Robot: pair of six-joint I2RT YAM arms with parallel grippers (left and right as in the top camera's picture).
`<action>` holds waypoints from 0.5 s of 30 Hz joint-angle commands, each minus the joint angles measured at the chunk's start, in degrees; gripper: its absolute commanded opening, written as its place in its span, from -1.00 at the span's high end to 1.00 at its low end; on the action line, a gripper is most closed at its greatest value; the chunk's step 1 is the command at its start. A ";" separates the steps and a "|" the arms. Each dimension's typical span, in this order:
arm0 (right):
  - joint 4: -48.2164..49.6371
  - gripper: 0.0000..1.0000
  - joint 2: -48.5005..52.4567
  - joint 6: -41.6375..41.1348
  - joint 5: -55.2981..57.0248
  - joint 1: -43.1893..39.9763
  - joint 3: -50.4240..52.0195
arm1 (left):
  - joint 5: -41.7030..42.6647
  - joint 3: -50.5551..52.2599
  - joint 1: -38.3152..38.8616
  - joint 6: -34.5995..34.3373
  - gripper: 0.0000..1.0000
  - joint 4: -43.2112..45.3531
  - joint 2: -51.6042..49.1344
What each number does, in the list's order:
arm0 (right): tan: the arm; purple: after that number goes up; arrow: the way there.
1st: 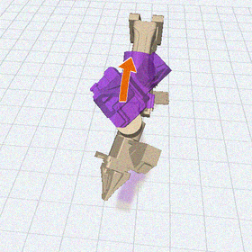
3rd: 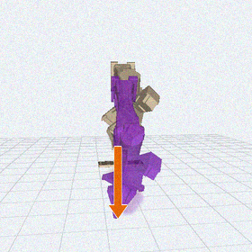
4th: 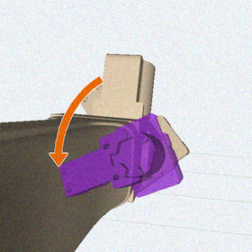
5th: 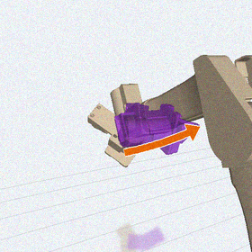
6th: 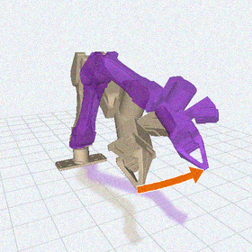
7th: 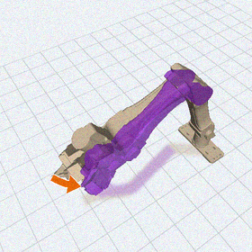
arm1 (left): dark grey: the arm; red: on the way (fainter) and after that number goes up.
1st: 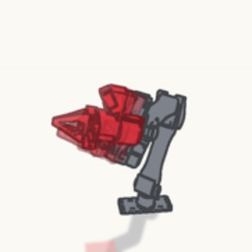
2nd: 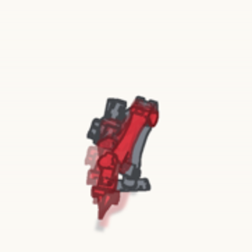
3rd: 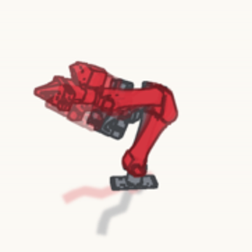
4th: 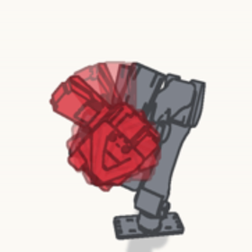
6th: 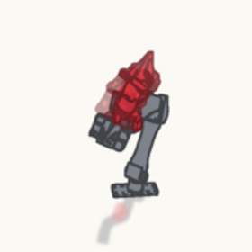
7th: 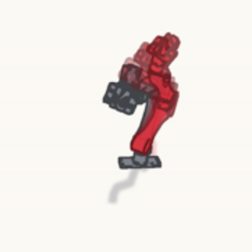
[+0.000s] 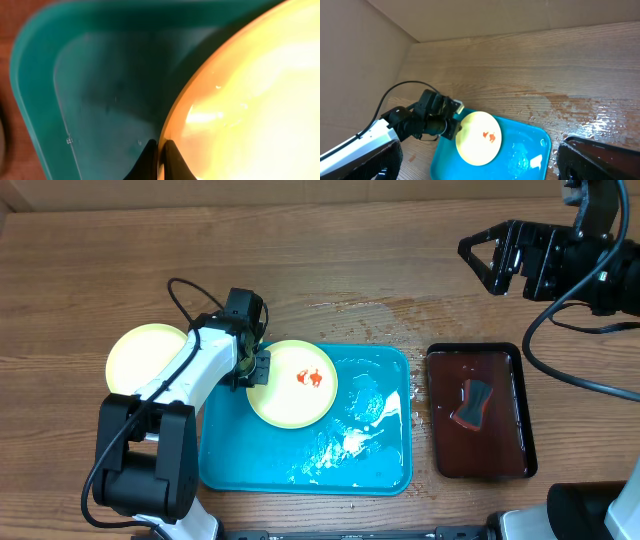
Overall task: Clean dirty plates on tray and stack at the side
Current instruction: 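Slide the lower yellow plate up toward the tray center with the left gripper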
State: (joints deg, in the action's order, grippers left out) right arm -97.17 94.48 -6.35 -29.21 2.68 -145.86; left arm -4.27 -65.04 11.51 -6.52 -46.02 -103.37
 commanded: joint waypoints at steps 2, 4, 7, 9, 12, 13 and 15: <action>0.13 -1.00 0.02 0.81 -0.46 0.22 0.04 | -0.74 -0.81 -0.24 11.61 0.60 3.15 -0.87; 0.13 -1.00 0.02 0.85 -0.46 0.22 0.04 | 2.95 -0.83 -0.24 11.63 -0.34 2.80 -0.87; 0.13 -1.00 0.02 0.85 -0.46 0.22 0.04 | 7.37 -0.81 -0.24 8.24 -0.48 0.37 -0.87; 0.13 -1.00 0.02 0.85 -0.46 0.22 0.04 | 9.11 -0.81 -0.24 3.04 -0.52 -2.21 -0.87; 0.13 -1.00 0.02 0.87 -0.44 0.22 0.04 | 12.09 -0.81 -0.24 -6.49 -0.40 -6.21 -0.87; 0.13 -1.00 0.02 0.87 -0.44 0.22 0.04 | 12.79 -0.74 -0.24 -11.19 -0.31 -7.54 -0.87; 0.13 -1.00 0.02 0.87 -0.44 0.22 0.04 | 15.28 -0.63 -0.22 -19.61 -0.03 -9.09 -0.87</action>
State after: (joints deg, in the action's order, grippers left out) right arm -97.17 94.48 -5.98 -29.19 2.68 -145.86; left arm 4.86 -65.10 11.51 -9.21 -53.60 -103.42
